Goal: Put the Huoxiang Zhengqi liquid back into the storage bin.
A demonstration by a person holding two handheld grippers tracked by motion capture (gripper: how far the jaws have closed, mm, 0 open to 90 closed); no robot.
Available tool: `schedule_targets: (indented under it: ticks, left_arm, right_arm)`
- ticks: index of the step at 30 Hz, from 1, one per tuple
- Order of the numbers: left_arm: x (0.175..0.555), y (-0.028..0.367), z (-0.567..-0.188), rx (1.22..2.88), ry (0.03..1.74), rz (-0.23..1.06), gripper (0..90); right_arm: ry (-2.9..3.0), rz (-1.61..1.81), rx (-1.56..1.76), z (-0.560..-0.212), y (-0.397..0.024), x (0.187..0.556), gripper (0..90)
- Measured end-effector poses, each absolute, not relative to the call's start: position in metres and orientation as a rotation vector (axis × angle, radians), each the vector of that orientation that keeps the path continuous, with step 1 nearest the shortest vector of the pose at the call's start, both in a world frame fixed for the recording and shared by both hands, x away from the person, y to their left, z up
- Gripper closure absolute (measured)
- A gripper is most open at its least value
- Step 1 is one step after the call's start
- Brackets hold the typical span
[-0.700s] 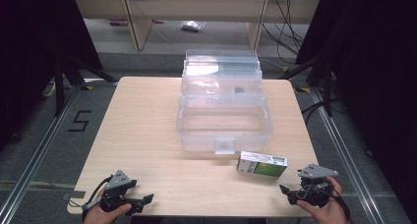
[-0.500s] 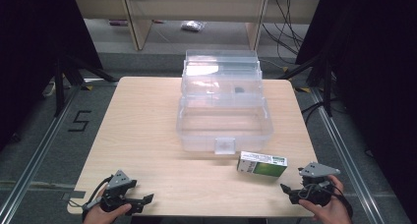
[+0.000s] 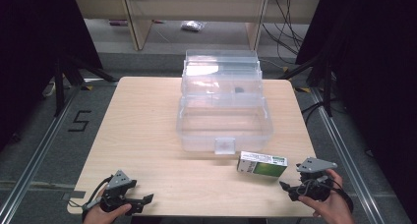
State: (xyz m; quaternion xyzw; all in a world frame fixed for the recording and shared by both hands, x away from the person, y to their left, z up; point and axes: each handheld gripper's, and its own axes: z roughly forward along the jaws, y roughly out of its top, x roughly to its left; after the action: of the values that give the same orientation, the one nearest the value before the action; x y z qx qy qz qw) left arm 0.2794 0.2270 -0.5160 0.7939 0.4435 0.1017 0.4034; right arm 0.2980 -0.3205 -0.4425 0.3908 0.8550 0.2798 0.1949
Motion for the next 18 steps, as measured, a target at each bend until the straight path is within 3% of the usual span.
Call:
schedule_targets:
  ticks: [18]
  left_arm:
    - [0.279,0.227,-0.516,2.004,1.118,0.255,14.8]
  right_arm:
    - [2.461,0.795,1.015,-0.424,-0.31,0.311,17.0]
